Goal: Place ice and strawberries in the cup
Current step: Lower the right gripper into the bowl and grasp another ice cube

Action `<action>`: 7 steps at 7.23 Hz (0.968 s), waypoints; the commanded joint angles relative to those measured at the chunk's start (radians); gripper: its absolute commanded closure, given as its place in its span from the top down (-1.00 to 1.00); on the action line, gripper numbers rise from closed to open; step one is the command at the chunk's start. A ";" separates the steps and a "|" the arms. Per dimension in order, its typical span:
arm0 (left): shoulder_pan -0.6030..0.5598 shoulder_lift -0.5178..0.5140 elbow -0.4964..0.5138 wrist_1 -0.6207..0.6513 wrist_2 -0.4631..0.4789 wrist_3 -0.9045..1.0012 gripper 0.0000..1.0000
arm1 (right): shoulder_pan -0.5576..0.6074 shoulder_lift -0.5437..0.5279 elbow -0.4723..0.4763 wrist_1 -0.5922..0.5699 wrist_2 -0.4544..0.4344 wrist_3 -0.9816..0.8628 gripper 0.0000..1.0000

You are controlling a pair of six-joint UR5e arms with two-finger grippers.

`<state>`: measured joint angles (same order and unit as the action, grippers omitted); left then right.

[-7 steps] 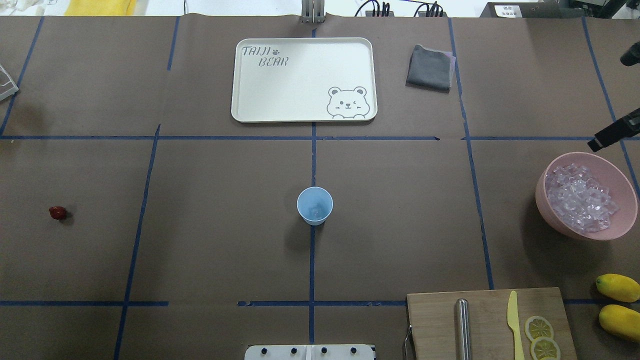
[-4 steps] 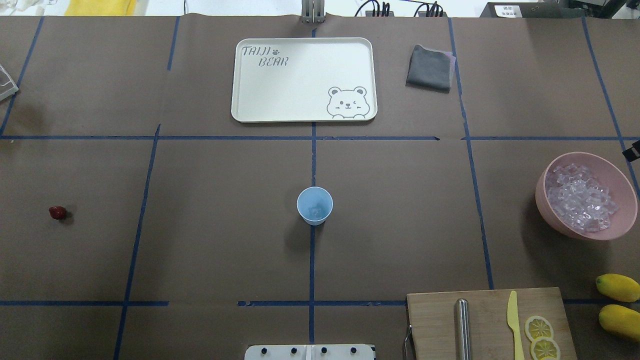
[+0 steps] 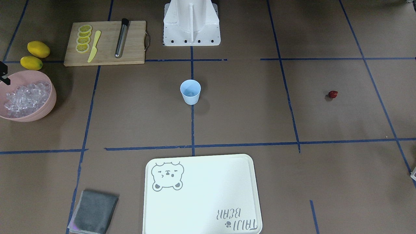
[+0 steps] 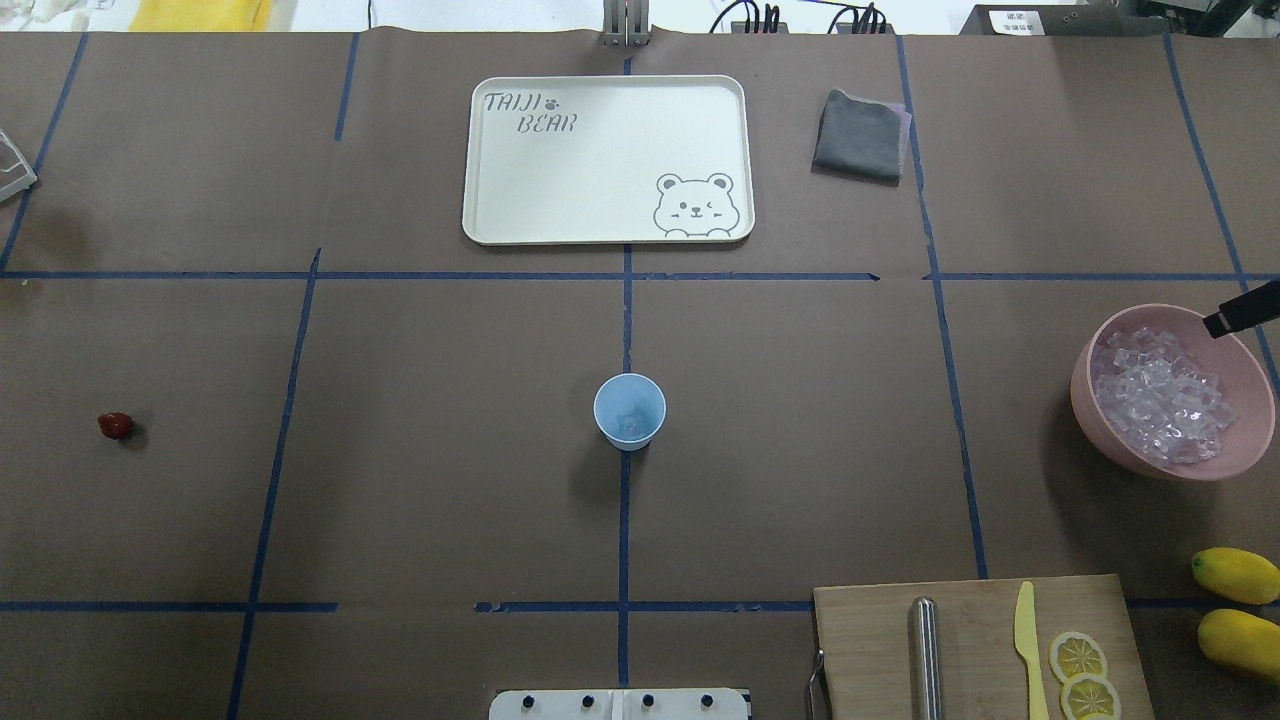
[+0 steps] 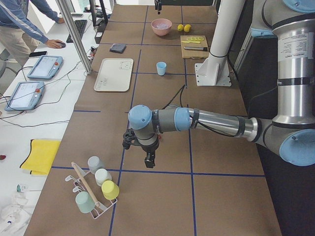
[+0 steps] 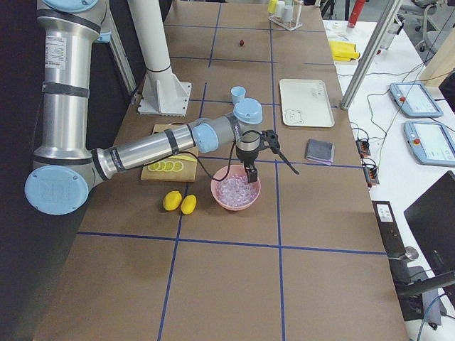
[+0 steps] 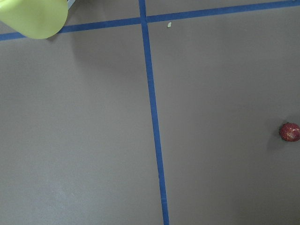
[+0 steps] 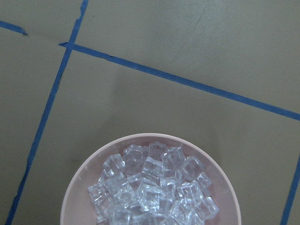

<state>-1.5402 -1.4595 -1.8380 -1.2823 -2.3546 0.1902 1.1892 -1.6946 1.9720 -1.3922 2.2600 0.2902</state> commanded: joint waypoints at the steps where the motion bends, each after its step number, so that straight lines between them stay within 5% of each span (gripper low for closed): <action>1: 0.000 0.001 0.000 0.000 0.000 0.000 1.00 | -0.083 -0.027 -0.066 0.180 -0.045 0.128 0.98; 4: -0.001 -0.001 0.000 0.000 0.000 0.000 1.00 | -0.157 -0.034 -0.146 0.315 -0.101 0.207 0.96; 7: 0.000 -0.001 0.000 0.000 0.000 0.000 1.00 | -0.181 -0.034 -0.162 0.331 -0.111 0.219 0.84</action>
<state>-1.5409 -1.4603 -1.8377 -1.2824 -2.3547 0.1902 1.0163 -1.7286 1.8133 -1.0651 2.1532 0.5051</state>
